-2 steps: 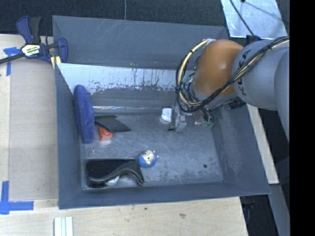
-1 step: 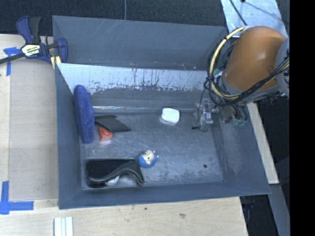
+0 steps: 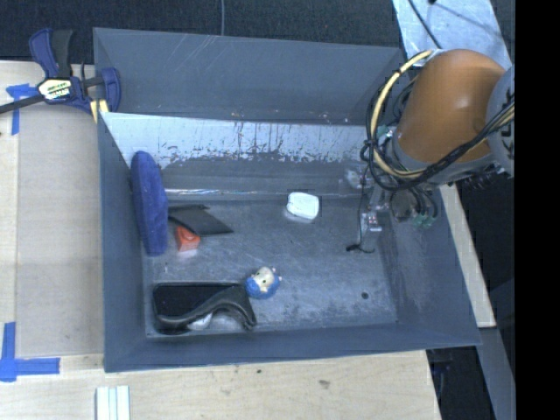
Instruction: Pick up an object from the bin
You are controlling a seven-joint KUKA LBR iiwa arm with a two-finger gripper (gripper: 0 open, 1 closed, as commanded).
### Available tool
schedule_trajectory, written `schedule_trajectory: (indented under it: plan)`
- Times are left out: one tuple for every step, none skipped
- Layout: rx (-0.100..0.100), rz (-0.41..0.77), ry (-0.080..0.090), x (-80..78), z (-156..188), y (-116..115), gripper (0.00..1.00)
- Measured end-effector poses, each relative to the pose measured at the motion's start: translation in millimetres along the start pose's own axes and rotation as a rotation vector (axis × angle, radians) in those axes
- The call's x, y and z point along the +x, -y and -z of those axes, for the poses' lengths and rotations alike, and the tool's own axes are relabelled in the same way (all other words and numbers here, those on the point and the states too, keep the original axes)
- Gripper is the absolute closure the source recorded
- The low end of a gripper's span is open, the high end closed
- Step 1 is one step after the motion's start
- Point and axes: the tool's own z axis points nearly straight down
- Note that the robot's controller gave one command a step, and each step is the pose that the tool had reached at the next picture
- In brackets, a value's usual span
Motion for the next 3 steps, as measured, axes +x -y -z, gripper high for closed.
schedule_trajectory:
  plan:
    - [-0.003, -0.026, -0.007, -11.3, -77, -53, 0.0]
    - [0.0, -0.214, 0.003, -46.1, -103, -21, 0.0]
    - [0.0, -0.212, 0.002, -45.9, -103, -21, 1.0]
